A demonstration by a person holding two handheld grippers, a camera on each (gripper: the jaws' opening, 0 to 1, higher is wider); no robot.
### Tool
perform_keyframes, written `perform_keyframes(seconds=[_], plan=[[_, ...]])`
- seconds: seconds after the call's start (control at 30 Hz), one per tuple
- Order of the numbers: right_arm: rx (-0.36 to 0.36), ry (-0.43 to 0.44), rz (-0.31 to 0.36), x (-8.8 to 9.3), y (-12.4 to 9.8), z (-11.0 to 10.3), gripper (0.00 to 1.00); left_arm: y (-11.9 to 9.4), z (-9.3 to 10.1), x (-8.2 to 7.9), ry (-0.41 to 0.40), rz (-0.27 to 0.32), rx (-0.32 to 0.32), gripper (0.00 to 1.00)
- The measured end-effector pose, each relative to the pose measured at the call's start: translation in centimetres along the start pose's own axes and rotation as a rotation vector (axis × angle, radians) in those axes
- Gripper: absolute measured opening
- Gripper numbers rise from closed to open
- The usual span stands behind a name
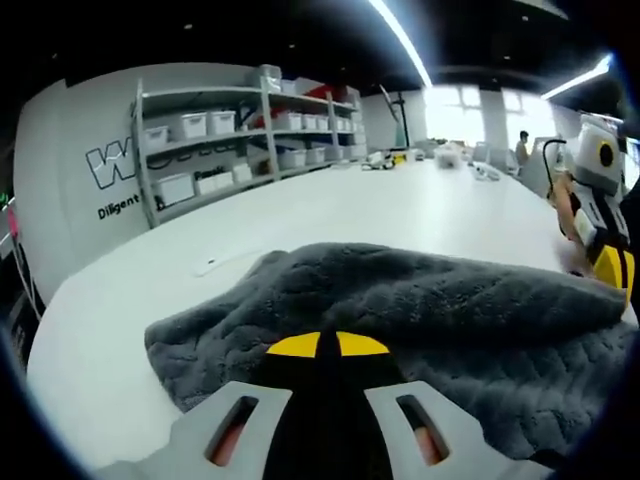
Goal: Open the folded towel by lifting each exposed corner and separating the folded layers until the towel lies flat within the target outline without major curled edges
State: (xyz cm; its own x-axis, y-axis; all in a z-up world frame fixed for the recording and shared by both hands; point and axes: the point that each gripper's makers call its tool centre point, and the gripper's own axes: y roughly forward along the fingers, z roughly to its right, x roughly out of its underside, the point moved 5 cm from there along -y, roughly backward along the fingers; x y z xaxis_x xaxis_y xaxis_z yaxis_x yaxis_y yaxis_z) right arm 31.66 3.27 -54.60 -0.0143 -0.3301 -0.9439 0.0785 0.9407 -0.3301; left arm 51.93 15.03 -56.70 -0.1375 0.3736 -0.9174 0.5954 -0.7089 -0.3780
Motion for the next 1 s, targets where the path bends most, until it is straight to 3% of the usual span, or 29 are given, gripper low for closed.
perform_keyframes(seconds=[1.0], plan=[[-0.059,-0.054,0.005,-0.3,0.4,-1.1,0.01,1.2,1.7,-0.6,0.021,0.016,0.054,0.02]])
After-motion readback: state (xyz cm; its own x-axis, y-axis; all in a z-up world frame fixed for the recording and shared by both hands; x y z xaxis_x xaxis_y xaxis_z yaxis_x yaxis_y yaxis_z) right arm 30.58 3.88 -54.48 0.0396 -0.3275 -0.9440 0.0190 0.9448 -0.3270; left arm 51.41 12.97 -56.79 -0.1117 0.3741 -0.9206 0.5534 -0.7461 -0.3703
